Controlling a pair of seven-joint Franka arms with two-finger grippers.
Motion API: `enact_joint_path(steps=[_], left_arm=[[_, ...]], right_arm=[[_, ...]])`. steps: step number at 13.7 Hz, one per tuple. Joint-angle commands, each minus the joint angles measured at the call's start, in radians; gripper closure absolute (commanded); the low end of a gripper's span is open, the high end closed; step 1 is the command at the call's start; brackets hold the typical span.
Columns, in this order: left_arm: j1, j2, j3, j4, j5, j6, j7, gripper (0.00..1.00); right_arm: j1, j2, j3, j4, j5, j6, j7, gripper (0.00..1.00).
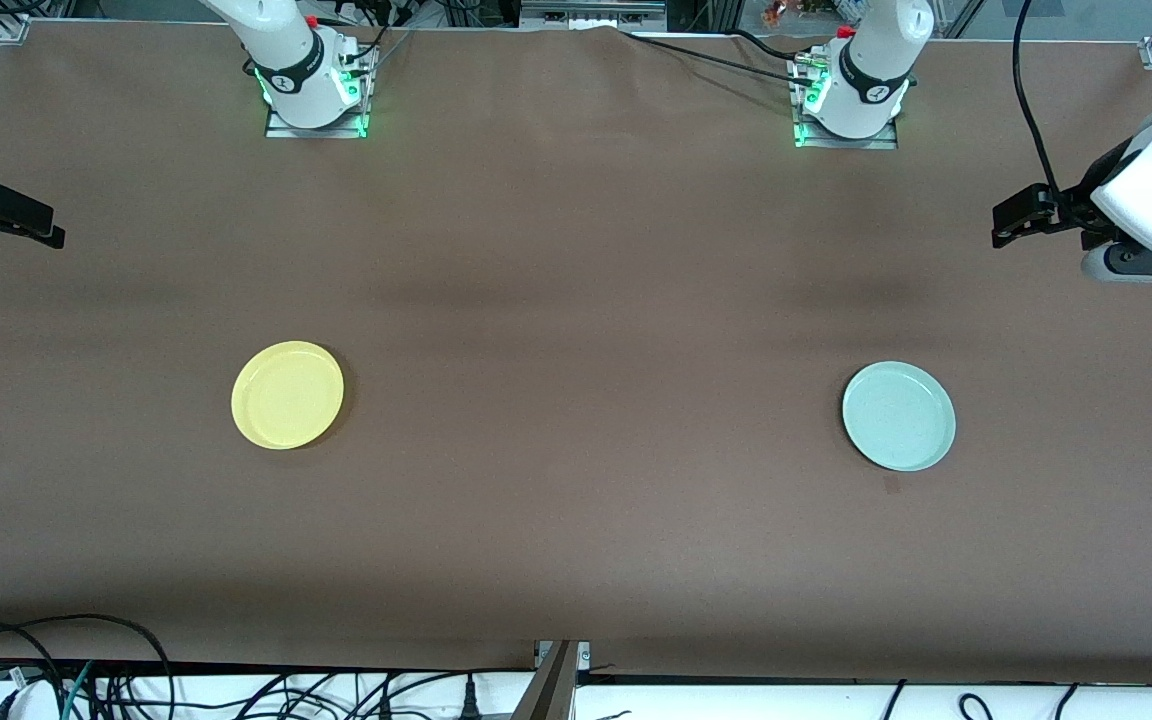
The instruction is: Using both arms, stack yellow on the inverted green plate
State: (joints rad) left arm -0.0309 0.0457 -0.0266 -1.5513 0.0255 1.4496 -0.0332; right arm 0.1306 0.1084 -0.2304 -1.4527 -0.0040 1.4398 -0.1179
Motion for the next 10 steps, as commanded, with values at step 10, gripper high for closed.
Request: enact_joint_path(steps=[10], left_arm=[[0.005, 0.022, 0.008, 0.028, -0.019, -0.020, 0.016, 0.00]], right_arm=[[-0.006, 0.005, 0.003, 0.020, 0.009, -0.010, -0.008, 0.00]])
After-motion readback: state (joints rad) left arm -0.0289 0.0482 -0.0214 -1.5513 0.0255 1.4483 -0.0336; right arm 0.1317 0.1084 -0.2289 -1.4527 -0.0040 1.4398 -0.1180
